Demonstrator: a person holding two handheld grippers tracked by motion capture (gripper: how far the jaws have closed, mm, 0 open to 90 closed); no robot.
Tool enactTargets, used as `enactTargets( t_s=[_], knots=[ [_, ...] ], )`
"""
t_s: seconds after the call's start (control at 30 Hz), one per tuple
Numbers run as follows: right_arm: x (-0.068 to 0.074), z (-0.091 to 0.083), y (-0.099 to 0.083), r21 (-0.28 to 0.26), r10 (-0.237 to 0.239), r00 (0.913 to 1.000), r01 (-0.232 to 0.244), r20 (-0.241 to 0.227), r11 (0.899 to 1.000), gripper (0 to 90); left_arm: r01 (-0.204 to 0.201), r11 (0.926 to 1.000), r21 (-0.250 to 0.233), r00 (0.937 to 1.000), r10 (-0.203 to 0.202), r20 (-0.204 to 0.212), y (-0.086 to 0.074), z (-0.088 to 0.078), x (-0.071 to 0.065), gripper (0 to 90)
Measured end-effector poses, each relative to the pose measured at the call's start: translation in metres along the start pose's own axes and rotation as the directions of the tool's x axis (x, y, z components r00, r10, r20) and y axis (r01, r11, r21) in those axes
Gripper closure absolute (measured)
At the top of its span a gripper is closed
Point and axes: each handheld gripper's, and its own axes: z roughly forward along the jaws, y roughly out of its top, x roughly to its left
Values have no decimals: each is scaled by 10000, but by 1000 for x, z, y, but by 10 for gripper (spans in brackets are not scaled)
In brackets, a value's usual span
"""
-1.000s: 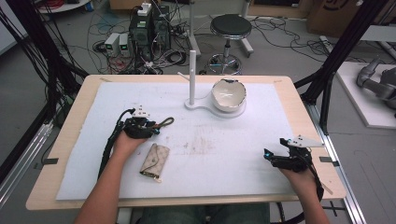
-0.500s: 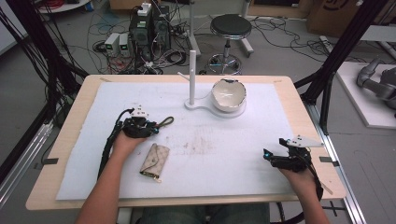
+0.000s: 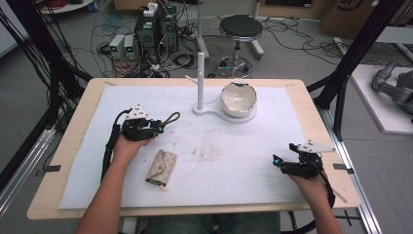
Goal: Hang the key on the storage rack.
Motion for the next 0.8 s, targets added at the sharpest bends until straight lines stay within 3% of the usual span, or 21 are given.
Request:
enactTargets(
  t_s=[0.17, 0.37, 0.8],
  knots=[
    [1, 2, 1, 4, 30, 10000, -30, -57, 10000, 181, -110, 9984, -552, 9999, 104, -119, 11, -11, -6, 711],
    [4, 7, 5, 27, -108, 9998, 109, -181, 9999, 181, -424, 9960, -791, 9989, 407, -241, 25, -17, -12, 711],
    [10, 18, 12, 37, -280, 9987, 282, -420, 9996, 181, -1048, 9835, -1472, 9944, 1018, -278, 79, -24, -27, 710]
  ],
)
